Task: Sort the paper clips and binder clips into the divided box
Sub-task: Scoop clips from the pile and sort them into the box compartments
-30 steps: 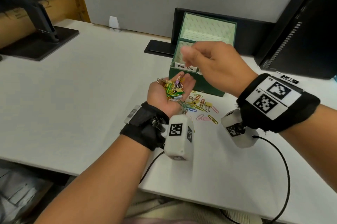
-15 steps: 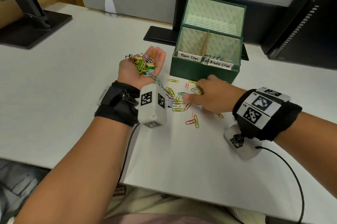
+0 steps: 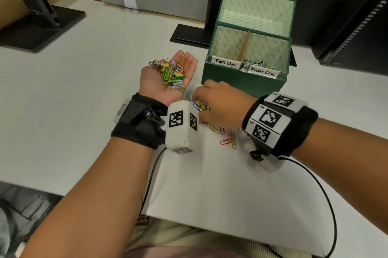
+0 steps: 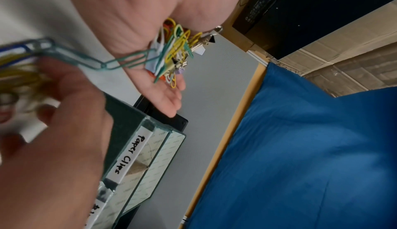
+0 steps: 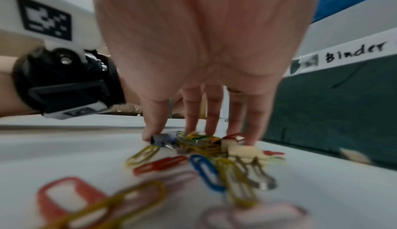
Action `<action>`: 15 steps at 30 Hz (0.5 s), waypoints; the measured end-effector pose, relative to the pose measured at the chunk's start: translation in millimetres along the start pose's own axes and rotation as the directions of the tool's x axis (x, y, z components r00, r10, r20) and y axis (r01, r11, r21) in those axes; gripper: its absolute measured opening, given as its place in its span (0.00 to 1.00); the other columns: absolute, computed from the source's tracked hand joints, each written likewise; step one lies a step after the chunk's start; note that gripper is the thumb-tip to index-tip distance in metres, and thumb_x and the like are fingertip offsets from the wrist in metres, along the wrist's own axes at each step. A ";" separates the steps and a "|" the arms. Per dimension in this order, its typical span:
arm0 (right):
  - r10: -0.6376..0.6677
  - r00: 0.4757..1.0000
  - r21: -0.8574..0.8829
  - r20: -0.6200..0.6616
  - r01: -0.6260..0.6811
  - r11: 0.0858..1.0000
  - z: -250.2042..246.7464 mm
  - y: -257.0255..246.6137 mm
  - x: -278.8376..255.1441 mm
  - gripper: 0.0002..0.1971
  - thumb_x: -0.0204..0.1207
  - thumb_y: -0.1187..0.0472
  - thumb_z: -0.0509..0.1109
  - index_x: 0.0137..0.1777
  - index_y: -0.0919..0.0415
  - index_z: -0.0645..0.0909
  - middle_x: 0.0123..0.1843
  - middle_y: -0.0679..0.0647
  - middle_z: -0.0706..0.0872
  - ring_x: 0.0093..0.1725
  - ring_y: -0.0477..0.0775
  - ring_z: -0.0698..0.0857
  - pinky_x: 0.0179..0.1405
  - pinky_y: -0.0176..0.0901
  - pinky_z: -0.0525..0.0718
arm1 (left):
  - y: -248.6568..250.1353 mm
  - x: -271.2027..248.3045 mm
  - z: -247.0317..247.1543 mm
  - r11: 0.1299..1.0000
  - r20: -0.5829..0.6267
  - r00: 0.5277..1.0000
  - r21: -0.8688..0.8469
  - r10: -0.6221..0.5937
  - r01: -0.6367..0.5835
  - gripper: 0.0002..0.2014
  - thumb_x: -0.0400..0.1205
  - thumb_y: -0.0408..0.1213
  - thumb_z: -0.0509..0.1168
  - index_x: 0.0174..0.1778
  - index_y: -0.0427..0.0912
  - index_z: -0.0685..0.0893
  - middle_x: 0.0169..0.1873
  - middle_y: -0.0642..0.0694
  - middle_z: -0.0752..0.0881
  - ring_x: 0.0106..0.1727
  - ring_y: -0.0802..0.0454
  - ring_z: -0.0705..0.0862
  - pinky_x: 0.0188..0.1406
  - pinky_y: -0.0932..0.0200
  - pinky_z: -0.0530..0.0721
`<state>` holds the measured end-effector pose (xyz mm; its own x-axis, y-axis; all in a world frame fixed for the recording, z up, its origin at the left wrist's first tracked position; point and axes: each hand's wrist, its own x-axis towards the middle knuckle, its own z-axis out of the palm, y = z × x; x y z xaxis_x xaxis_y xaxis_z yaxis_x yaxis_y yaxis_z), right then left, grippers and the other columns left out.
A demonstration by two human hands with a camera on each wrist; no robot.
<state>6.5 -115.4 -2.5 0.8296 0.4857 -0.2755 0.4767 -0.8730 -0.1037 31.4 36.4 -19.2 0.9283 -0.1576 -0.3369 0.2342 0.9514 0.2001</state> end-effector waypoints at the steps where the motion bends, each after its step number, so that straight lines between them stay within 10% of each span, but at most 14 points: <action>1: -0.044 0.999 0.016 -0.012 0.044 0.999 -2.3 3.3 -2.3 0.21 0.76 0.44 0.70 0.67 0.50 0.79 0.61 0.51 0.79 0.62 0.56 0.77 0.59 0.50 0.80 | 0.3 -0.1 -0.1 1.000 0.000 1.000 -0.001 0.000 0.000 0.21 0.86 0.37 0.48 0.51 0.28 0.84 0.42 0.32 0.87 0.40 0.37 0.87 0.41 0.40 0.89; 7: -0.099 0.994 0.064 0.041 0.096 0.993 -17.5 33.8 -20.3 0.07 0.74 0.49 0.75 0.50 0.47 0.87 0.47 0.42 0.87 0.48 0.44 0.84 0.47 0.38 0.81 | -3.2 -0.7 1.7 1.000 0.011 1.000 0.021 -0.010 0.010 0.21 0.87 0.38 0.49 0.50 0.28 0.84 0.42 0.32 0.87 0.41 0.37 0.87 0.40 0.38 0.87; 12: -0.216 0.972 0.085 0.091 0.208 0.974 -12.2 28.8 -26.4 0.27 0.72 0.39 0.73 0.72 0.36 0.74 0.76 0.44 0.71 0.74 0.48 0.69 0.74 0.43 0.68 | -5.5 -0.8 1.7 0.999 -0.002 1.000 0.034 -0.016 0.016 0.21 0.87 0.38 0.49 0.50 0.28 0.84 0.40 0.33 0.87 0.38 0.37 0.88 0.43 0.39 0.88; 15: -0.331 0.922 0.043 0.199 0.329 0.943 -6.3 23.1 -30.5 0.20 0.74 0.47 0.75 0.67 0.40 0.81 0.74 0.41 0.75 0.71 0.46 0.72 0.71 0.36 0.68 | -6.0 -0.2 1.3 0.999 -0.005 1.000 0.042 -0.008 0.008 0.21 0.87 0.37 0.49 0.51 0.28 0.85 0.41 0.33 0.87 0.38 0.37 0.88 0.41 0.40 0.89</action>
<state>-6.0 -150.1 9.5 0.5494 0.7279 -0.4102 0.7103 -0.6654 -0.2296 30.2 30.4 -19.2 0.9249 -0.1638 -0.3432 0.2536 0.9381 0.2357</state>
